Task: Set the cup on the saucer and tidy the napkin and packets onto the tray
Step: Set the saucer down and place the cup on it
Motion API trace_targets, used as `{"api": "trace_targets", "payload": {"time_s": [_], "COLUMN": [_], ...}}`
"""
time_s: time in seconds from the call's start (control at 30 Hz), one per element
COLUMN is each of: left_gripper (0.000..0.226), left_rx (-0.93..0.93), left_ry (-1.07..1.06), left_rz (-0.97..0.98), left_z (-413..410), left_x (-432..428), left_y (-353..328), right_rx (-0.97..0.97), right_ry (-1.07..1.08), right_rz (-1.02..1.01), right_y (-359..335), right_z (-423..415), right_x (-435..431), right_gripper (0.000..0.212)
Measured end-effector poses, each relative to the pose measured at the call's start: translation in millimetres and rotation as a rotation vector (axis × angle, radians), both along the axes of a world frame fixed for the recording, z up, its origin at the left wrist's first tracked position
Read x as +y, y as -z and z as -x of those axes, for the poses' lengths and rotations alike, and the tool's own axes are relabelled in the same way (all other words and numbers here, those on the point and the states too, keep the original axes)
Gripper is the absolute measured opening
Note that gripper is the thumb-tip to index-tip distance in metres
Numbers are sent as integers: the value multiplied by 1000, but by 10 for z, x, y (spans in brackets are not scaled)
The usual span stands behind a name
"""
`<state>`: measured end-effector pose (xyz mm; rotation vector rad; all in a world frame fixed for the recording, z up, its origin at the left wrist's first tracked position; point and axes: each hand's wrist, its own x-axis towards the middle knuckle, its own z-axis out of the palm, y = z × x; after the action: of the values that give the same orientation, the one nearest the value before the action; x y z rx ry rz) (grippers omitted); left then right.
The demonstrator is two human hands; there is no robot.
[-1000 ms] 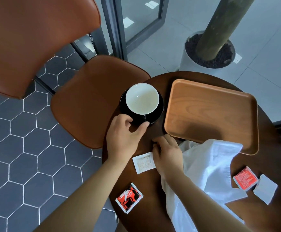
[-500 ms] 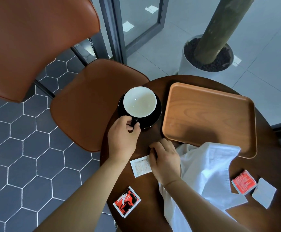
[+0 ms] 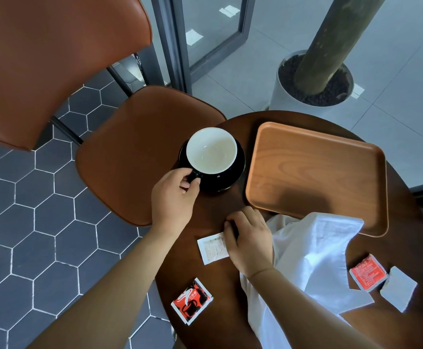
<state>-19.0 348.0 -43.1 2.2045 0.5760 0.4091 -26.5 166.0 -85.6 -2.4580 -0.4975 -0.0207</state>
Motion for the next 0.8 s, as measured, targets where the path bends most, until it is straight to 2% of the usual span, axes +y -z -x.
{"api": "trace_targets", "payload": {"time_s": [0.4, 0.63, 0.8], "left_gripper": [25, 24, 24], "left_rx": [-24, -19, -11], "left_ry": [-7, -25, -25], "left_rz": [-24, 0, 13], "left_z": [-6, -4, -3], "left_x": [28, 43, 34], "left_y": [-5, -5, -23], "right_rx": [-73, -199, -203], "right_ry": [-12, -61, -53], "right_rz": [68, 283, 318], "right_y": [62, 93, 129], "right_z": [14, 53, 60], "right_x": [16, 75, 65], "right_gripper": [14, 17, 18]}}
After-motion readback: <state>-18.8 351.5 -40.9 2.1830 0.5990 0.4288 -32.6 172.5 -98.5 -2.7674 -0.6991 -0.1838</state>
